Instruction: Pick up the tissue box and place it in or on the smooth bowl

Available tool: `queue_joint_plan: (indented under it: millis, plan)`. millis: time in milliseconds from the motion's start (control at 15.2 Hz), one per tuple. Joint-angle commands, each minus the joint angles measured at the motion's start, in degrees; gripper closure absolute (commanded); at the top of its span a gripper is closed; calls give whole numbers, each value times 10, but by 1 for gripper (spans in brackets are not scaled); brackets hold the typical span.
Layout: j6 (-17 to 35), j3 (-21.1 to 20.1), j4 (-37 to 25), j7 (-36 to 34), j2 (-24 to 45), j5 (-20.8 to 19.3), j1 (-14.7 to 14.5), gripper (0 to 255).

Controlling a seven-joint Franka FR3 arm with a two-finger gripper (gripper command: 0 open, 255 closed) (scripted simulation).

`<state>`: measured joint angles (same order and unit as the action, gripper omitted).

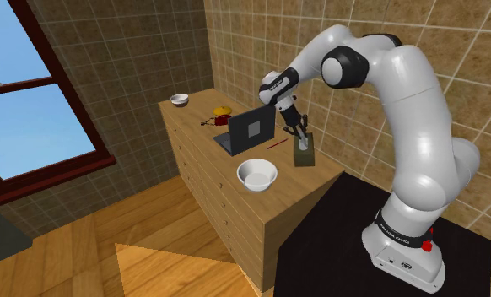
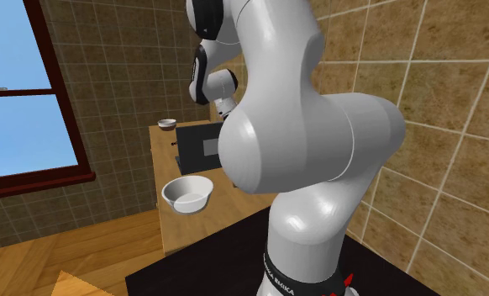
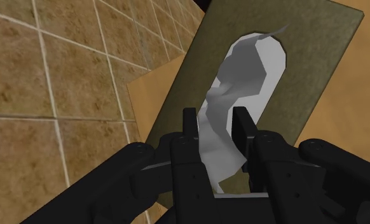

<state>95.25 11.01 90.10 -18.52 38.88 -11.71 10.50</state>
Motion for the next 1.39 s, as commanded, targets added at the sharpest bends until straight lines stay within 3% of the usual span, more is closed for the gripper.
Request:
queue_joint_plan:
  millis: [0,396,858,1320]
  plan:
    - [-10,1,0,2,-10,-1,-1,255]
    - [-40,3,-7,9,-34,-4,-4,255]
    - [-104,-25,-71,-50,-17,25,-53,255]
    - [-183,-51,-187,-108,33,56,-99,255]
